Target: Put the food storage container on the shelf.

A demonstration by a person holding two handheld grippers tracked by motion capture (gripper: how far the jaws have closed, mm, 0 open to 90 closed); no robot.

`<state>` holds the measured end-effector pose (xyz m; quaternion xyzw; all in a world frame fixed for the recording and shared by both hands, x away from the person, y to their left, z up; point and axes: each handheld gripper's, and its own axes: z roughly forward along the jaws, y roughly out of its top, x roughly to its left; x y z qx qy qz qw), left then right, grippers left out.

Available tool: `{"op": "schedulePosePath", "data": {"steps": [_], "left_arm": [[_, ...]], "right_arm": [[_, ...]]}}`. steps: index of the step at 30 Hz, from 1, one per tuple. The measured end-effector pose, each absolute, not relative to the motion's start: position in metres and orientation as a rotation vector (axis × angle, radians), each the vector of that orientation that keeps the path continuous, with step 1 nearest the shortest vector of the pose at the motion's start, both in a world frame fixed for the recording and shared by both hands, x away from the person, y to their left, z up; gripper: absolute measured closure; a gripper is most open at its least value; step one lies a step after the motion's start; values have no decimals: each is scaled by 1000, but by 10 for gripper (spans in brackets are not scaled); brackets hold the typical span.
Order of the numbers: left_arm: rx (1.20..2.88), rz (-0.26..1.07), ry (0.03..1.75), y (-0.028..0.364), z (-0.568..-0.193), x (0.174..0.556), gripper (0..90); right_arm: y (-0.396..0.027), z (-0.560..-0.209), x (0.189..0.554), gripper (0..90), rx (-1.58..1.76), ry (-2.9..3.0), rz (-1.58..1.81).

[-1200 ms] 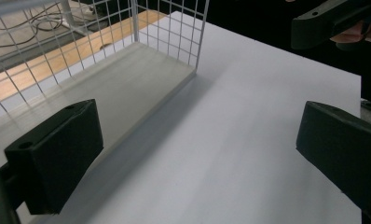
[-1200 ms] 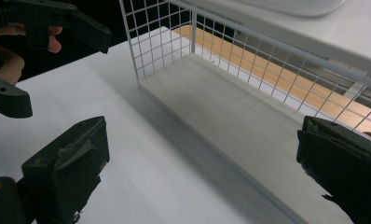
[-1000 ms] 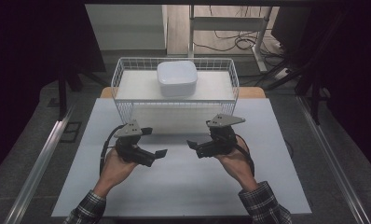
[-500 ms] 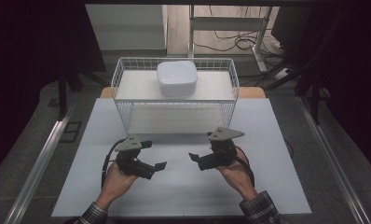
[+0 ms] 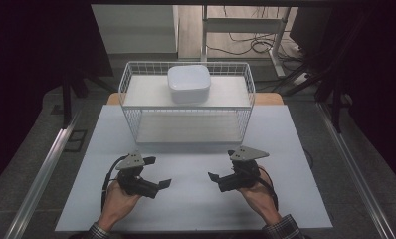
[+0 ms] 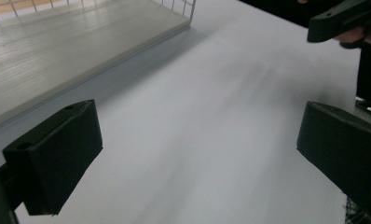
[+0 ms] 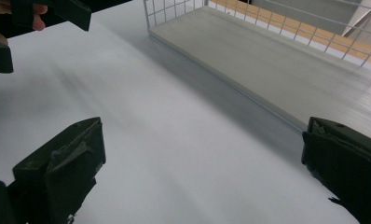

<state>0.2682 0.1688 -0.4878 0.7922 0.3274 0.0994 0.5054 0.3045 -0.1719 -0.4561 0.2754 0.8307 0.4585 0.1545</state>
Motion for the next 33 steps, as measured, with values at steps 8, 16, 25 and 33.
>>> {"op": "schedulePosePath", "data": {"steps": [8, 16, 25, 33], "left_arm": [[1952, 223, 825, 173, -499, 262, 0], [1969, 241, 852, 181, -508, 254, 0], [1959, 285, 861, 193, -513, 241, 2], [1977, 297, 892, 198, -522, 233, 3]], "right_arm": [[-189, -467, 297, 0, 824, 2393, 1268], [-210, -476, 292, 0, 941, 2410, 1229], [-222, -481, 282, 0, 987, 2427, 1209], [-227, -494, 268, 0, 963, 2469, 1149]]}}
